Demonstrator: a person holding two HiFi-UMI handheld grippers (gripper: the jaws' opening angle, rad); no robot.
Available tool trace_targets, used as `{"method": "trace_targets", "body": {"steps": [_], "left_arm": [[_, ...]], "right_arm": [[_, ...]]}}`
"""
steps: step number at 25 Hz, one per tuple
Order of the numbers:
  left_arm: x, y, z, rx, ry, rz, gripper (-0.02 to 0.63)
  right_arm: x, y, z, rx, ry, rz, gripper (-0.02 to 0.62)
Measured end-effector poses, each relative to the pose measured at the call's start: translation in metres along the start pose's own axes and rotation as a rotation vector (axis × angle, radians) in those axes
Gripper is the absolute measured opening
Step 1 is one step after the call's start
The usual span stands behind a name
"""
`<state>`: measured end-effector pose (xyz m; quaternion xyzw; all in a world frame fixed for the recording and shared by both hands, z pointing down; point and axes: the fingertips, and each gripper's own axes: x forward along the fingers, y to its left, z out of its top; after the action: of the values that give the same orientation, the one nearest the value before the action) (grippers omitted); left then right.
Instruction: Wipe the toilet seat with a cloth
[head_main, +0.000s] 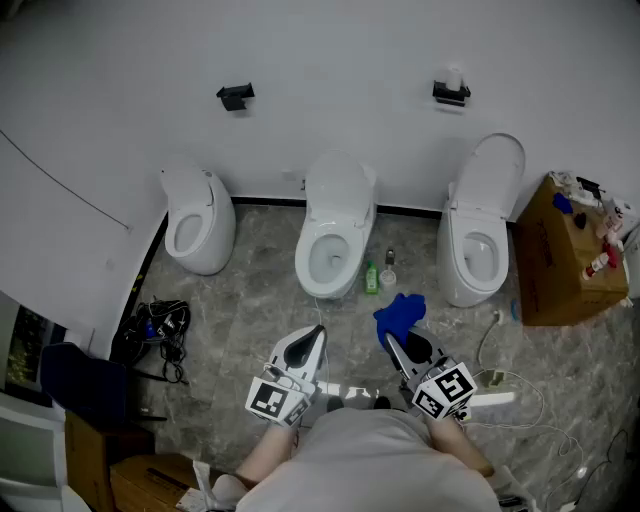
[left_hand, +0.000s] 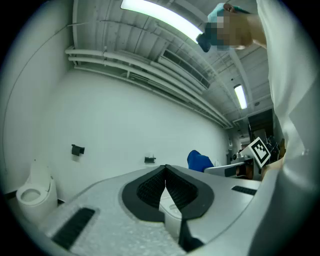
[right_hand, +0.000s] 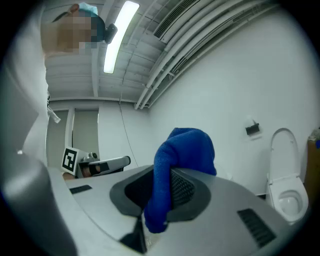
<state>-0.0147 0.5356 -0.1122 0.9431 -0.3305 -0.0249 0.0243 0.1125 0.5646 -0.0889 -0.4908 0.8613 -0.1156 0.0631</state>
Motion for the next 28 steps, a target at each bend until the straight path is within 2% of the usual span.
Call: {"method": "trace_targets", "body": {"steps": [5,11,17,25,28], "left_arm": [[0.016,0.007,0.010,-0.009,-0.046,-0.003,0.009],[0.016,0.000,0.009,-0.007,-0.053,-0.027,0.009],[0.028,-0.006,0.003,-0.016,-0.041,-0.017,0.009],[0.051,-0.012,0.001,0.042,-0.045,0.061,0.009],[0.056,-0.007,-0.003,0.039,-0.038,0.123,0.009]], "right_arm": [[0.005,-0.011,-0.002,-0.039,0.023,0.002,0.054],[0.004,-0.015,0.000,-0.024,0.012,-0.008,0.054],[-0.003,-0.028,0.003,-0.023,0.013,-0.013,0.054],[-0.021,-0.057,0.002,-0.043,0.038,0.065,0.054],[-0.018,-0.070,-0.007,-0.005,0.061,0.088,0.054]]}}
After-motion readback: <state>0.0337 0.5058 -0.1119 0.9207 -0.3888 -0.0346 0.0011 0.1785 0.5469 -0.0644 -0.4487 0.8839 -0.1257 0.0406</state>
